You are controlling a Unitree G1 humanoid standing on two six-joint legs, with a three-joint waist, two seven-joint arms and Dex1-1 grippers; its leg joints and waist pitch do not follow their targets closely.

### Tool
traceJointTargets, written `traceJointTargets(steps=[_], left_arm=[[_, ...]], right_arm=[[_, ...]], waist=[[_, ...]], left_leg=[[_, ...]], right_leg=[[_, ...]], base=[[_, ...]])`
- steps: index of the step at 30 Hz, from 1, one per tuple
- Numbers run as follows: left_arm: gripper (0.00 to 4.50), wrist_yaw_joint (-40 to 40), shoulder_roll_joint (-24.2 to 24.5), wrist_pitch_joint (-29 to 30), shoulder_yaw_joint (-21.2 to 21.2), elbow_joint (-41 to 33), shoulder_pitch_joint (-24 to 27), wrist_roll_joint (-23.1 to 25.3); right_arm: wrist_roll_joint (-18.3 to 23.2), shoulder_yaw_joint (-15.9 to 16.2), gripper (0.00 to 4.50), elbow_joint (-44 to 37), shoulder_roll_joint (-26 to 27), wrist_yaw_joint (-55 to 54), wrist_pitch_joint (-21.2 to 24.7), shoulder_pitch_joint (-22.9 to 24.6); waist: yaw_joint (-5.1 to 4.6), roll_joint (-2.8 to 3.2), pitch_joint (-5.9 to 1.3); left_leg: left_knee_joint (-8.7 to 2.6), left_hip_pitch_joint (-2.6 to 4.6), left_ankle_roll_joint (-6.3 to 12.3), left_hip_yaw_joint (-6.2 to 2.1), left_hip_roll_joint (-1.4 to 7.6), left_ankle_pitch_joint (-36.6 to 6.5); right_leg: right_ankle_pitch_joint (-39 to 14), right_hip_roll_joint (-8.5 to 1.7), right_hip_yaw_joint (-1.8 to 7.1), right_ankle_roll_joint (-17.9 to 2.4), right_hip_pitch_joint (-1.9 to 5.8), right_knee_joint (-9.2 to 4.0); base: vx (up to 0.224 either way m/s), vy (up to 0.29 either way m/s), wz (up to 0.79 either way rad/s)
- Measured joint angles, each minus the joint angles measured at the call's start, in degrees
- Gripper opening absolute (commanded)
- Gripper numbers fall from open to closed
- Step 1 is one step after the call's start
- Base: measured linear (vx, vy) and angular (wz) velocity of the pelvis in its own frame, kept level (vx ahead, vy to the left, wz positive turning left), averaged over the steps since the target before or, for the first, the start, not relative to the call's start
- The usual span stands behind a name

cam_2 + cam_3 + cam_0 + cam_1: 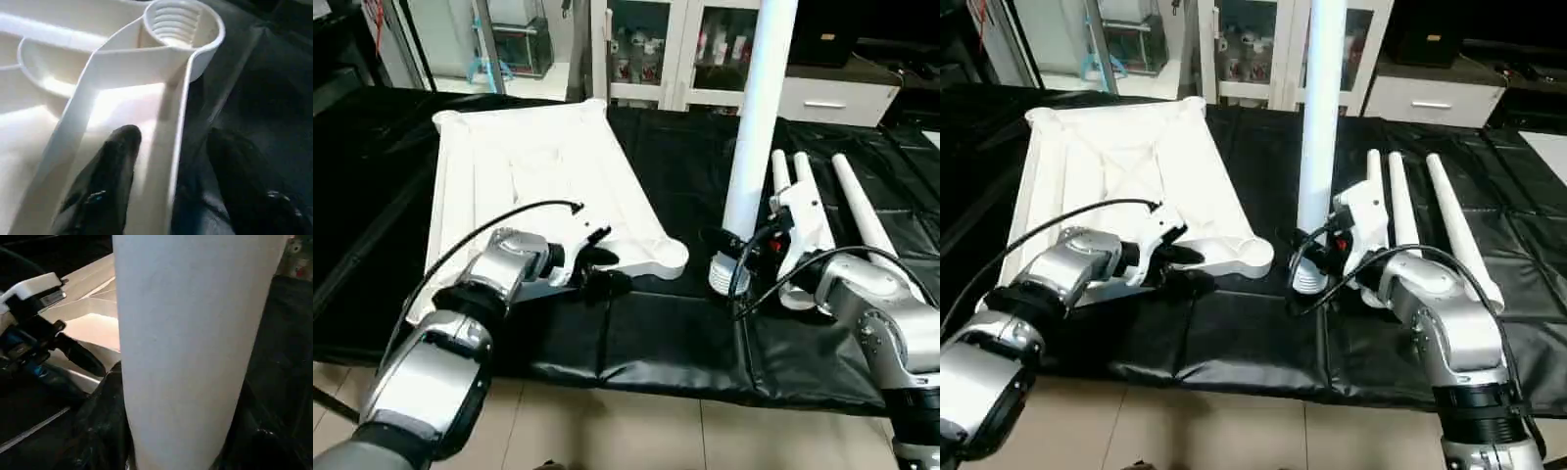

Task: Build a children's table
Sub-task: Pick table leg

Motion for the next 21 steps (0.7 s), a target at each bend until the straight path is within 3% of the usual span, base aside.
traceJointTargets(steps=[3,7,21], left_arm=[[2.03,-0.11,0.40,-0.72,-0.03,0.40,-0.09,1.07],[1.90,-0.23,1.30,-2.01,-0.62,0.56,-0.09,2.30],[0.82,-1.60,1.83,-6.57,-2.78,0.71,-0.06,6.78]], right_arm=[[-0.11,0.65,1.86,0.03,-0.10,0.59,-0.02,-0.03],[-0.26,0.70,1.86,0.03,-0.12,0.72,-0.29,-0.40],[-0.52,0.73,1.86,0.16,-0.31,2.03,-0.78,-1.09]], waist=[[0.01,0.00,0.00],[-0.02,0.00,0.00],[-0.03,0.00,0.00]], left_leg=[[0.00,0.00,0.00,0.00,0.00,0.00],[0.00,0.00,0.00,0.00,0.00,0.00],[-0.02,0.07,-0.02,0.00,0.01,0.01]], right_leg=[[0.00,0.00,0.00,0.00,0.01,-0.02],[0.00,0.00,0.00,0.00,0.00,-0.02],[0.00,-0.01,0.01,0.00,0.14,-0.01]], base=[[0.000,0.000,0.00],[0.000,0.000,0.00],[0.000,0.000,0.00]])
